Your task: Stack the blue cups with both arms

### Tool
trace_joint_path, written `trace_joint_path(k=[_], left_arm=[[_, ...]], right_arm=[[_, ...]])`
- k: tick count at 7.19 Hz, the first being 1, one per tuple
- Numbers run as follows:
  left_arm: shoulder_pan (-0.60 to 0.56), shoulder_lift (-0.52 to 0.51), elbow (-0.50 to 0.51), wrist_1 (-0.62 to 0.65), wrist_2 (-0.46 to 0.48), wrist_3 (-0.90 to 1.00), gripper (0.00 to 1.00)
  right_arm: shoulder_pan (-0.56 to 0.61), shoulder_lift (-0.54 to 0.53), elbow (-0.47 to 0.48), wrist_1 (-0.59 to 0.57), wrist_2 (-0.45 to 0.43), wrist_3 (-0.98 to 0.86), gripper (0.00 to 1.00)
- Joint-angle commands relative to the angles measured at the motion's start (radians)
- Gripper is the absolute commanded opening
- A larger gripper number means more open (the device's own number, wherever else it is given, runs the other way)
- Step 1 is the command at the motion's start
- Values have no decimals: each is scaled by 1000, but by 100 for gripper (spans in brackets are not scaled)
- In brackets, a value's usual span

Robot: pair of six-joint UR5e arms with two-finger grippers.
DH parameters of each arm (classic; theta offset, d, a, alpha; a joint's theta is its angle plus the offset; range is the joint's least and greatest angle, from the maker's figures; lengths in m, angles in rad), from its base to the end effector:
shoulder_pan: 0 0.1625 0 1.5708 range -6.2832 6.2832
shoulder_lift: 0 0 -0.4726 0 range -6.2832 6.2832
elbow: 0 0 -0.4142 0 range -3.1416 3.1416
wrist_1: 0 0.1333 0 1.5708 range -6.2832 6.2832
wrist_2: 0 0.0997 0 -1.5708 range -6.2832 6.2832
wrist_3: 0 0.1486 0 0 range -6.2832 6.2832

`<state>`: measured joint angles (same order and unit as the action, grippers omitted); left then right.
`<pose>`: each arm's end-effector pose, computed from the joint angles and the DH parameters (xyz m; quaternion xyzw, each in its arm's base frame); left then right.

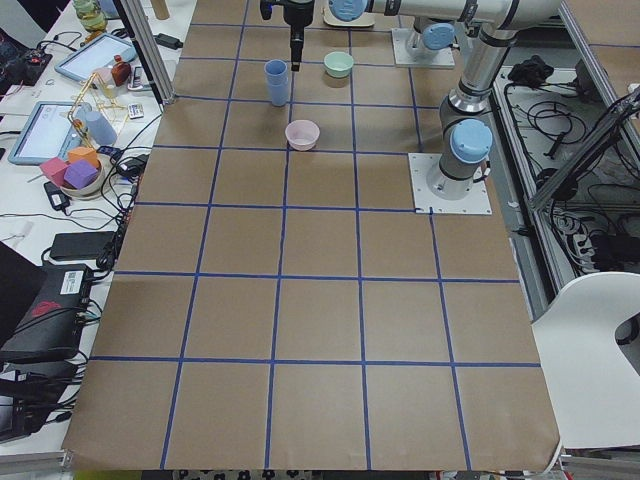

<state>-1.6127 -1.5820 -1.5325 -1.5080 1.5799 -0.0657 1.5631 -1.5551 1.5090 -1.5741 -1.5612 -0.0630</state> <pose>-0.1541 -0.5260 0.5072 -0.0121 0.9989 -0.0451 0.0021 0.1307 -0.5291 0.5106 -0.0278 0.9993 -0.0249 0.0039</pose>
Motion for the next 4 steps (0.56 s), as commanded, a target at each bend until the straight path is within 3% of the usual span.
trace_joint_path(k=[1,4], left_arm=[[1,0,0,0,2,0,100],[1,1,2,0,-1,0,100]], right_arm=[[2,0,-7,-14,13,11,100],[0,7,-19,-58,15,14,100]])
